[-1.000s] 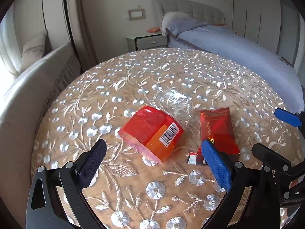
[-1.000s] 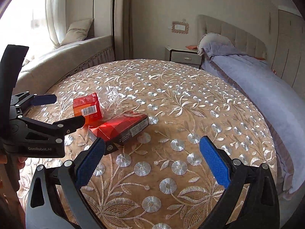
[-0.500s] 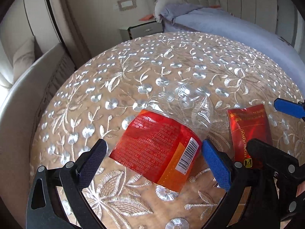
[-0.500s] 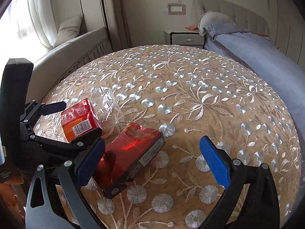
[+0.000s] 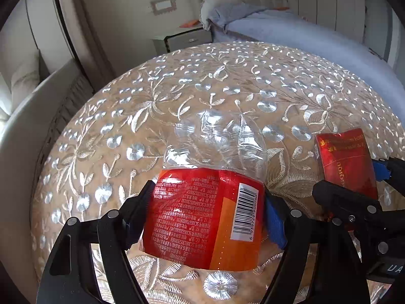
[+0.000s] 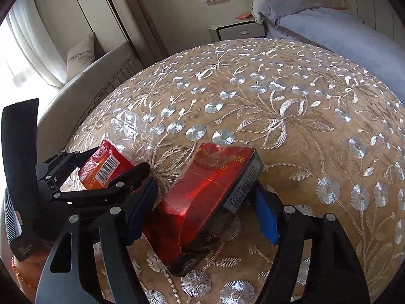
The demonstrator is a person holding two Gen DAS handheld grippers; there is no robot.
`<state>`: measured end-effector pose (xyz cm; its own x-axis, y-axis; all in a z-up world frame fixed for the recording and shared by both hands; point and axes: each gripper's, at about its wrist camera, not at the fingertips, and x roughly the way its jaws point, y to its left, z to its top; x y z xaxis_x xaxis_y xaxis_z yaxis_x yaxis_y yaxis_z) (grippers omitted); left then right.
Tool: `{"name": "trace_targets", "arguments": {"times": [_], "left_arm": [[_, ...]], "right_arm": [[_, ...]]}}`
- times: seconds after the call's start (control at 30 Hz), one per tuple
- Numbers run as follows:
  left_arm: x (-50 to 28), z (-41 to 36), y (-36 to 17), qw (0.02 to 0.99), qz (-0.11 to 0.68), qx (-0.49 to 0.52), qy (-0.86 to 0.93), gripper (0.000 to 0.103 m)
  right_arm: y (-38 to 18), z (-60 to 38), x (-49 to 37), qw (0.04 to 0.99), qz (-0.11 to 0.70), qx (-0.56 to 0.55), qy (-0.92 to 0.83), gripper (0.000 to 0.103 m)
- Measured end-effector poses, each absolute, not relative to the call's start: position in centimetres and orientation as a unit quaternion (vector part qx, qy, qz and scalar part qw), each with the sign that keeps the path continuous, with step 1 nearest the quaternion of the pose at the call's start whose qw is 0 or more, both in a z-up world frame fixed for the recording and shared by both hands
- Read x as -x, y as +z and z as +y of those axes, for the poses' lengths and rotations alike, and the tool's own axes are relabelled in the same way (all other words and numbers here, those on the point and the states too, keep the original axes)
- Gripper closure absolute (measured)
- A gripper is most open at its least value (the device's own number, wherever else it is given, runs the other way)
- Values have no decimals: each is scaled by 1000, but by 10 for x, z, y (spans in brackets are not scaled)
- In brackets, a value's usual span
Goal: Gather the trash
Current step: 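Grasp the orange-labelled plastic bottle with the left tool while the right tool grasps the red box, then carry the bottle and red box to the white bin and open both tools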
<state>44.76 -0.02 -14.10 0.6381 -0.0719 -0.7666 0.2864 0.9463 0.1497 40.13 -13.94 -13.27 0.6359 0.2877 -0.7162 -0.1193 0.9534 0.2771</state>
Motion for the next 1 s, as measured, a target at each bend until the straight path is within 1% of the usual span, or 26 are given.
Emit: {"name": "trace_targets", "arguments": {"times": [0.1,0.2,0.27,0.5,0.73,0.87,1.0], "left_arm": [[-441,0,-141,896,419,-114,-91,28],[-420,-1,-139,897,418,-111,-89,28],[-401,-2,-136,900,413,-104,-94,28],[-312,0,-115,919,374,-21,-124,28],[-230,-10,-116,926,353,32,-129,28],[-191,-24,-112,934,336,26,-118,28],[-163,-39,-105,939,323,17,-117,28]], "right_arm": [[-132,-136,-394,897,416,-79,128,46],[-132,-139,-375,894,418,-69,144,52],[-132,-142,-365,892,419,-72,153,53],[-121,-171,-299,895,401,-94,172,55],[-112,-196,-226,920,357,-61,149,56],[-108,-213,-190,934,327,-46,137,56],[-109,-233,-158,938,314,-54,134,56]]}}
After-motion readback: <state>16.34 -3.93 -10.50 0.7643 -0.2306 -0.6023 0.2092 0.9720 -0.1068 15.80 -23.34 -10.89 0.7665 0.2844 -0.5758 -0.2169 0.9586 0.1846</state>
